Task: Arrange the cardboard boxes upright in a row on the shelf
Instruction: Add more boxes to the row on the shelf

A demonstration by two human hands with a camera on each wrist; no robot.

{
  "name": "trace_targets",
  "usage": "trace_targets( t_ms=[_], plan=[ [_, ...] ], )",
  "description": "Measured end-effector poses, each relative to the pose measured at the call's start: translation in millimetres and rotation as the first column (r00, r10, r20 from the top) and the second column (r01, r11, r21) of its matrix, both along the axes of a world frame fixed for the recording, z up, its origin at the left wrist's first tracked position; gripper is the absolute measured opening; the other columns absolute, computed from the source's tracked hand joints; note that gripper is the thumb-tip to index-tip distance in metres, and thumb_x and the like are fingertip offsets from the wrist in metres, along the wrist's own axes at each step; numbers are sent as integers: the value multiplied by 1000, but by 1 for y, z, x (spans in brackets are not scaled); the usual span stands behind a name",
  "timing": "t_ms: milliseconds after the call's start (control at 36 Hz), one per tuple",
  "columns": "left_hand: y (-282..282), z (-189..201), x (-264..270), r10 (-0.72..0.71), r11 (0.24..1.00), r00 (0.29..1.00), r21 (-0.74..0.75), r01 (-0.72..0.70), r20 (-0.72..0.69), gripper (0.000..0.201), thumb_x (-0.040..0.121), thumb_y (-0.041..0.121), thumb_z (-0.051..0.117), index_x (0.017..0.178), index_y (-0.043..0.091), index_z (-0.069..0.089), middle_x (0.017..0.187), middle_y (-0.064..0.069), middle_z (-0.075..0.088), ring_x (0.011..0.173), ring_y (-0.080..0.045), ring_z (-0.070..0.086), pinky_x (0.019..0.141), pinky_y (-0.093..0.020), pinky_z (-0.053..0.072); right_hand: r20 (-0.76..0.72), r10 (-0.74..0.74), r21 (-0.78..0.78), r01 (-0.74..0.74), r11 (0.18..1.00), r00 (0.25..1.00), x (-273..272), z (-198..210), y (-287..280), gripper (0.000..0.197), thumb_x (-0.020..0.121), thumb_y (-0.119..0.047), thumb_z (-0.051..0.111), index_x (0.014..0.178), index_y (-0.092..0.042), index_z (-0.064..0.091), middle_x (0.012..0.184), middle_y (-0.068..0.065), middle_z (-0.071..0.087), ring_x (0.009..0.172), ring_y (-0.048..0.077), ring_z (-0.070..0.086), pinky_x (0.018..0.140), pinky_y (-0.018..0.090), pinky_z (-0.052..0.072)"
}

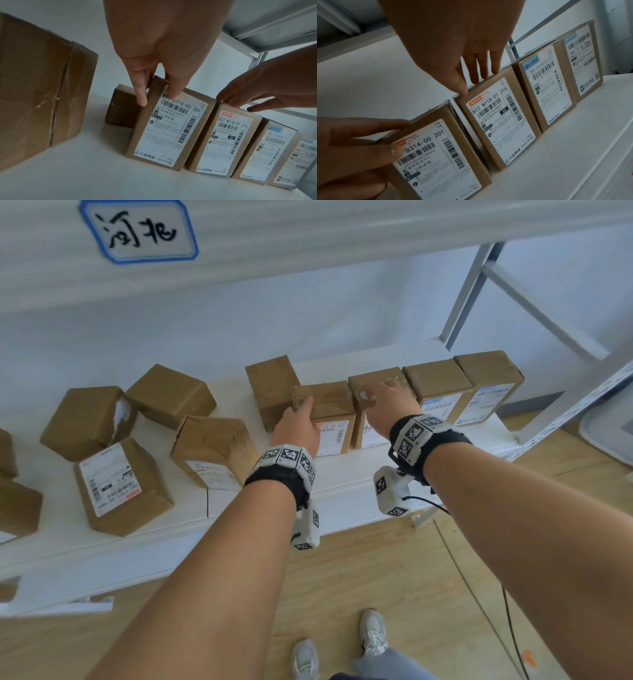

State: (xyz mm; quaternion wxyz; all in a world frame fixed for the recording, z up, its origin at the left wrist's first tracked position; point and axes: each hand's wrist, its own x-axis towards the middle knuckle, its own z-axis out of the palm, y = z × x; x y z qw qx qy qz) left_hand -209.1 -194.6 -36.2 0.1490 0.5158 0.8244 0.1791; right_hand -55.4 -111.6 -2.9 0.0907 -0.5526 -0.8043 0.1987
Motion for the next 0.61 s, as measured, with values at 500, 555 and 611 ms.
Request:
trace_targets(
  t_ms=[500,555,611],
  plan=[
    [0,12,9,71,996,997,-50,-72,-18,64,94,11,48,151,24,24,146,-9,34,115,-28,56,92,-38,50,114,44,112,-57,992,992,-15,15,17,33,85,-8,44,116,-11,56,123,12,49,116,30,43,98,42,41],
    [-5,18,3,81,995,995,-49,-84,-61,57,92,9,49,146,19,32,143,-8,36,119,-28,53,94,-39,49,112,71,114,-84,990,991,-23,20,17,34,85,-6,42,116,-11,56,122,12,49,115,30,43,97,42,42],
    [-11,24,-5,95,992,988,-68,-103,-121,58,91,7,49,145,16,32,145,-8,35,127,-27,45,99,-39,46,93,99,113,-109,988,991,-33,24,16,35,85,-4,40,116,-10,56,123,12,48,114,30,44,96,43,43]
  ],
)
